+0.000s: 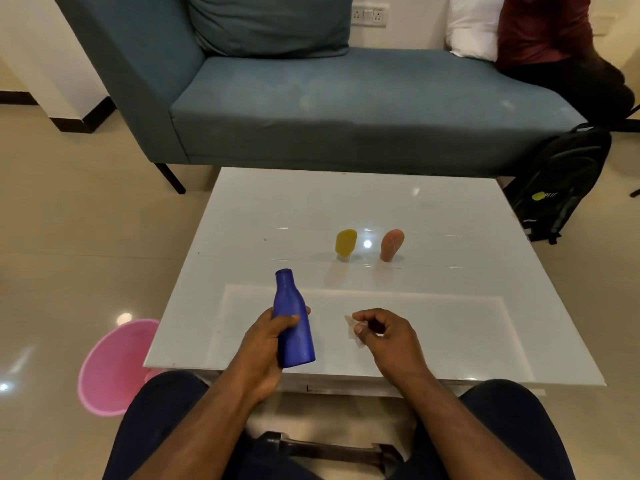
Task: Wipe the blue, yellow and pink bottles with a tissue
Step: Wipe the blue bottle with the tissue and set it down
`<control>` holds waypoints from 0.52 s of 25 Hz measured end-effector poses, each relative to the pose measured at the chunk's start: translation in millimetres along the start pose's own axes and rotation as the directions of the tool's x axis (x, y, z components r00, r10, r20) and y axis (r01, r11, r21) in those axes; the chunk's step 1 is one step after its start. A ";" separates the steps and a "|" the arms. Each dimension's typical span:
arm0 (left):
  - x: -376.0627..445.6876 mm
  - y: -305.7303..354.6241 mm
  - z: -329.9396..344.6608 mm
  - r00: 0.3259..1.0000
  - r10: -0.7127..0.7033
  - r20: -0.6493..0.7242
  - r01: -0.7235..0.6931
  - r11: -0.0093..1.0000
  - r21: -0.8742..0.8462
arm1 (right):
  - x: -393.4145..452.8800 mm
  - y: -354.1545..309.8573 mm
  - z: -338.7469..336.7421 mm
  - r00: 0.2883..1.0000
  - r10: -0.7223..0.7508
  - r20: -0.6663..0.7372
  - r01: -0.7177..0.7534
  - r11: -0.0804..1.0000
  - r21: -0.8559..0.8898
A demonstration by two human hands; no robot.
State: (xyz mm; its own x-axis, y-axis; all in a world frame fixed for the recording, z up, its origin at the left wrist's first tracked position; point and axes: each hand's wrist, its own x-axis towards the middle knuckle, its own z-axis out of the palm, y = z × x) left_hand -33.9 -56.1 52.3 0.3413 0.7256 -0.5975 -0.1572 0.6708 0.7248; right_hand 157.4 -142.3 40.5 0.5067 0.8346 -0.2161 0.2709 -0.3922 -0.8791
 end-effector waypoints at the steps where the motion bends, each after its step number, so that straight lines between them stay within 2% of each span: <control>1: 7.7 5.4 1.0 1.000 0.013 -0.007 -0.013 0.999 0.048 | 8.7 7.1 -2.3 1.000 0.029 -0.005 -0.028 0.998 0.060; 7: 76.7 48.4 8.1 0.989 0.143 -0.037 -0.124 0.939 0.320 | 47.2 22.7 -17.6 0.978 0.207 -0.010 -0.186 0.902 0.389; 10: 113.1 65.4 20.2 0.967 0.249 -0.060 -0.180 0.826 0.534 | 58.8 27.0 -23.5 0.969 0.246 -0.030 -0.209 0.878 0.430; 13: 138.4 77.6 33.0 0.944 0.327 -0.033 -0.239 0.751 0.616 | 62.6 30.8 -24.3 0.968 0.252 -0.016 -0.225 0.888 0.401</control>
State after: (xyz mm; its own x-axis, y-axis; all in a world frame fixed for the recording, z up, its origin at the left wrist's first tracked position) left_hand 31.7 91.3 37.2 0.2408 0.9097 -0.3385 0.3714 0.2358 0.8980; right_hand 217.4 -111.5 10.2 0.5718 0.7023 -0.4241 -0.2016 -0.3808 -0.9024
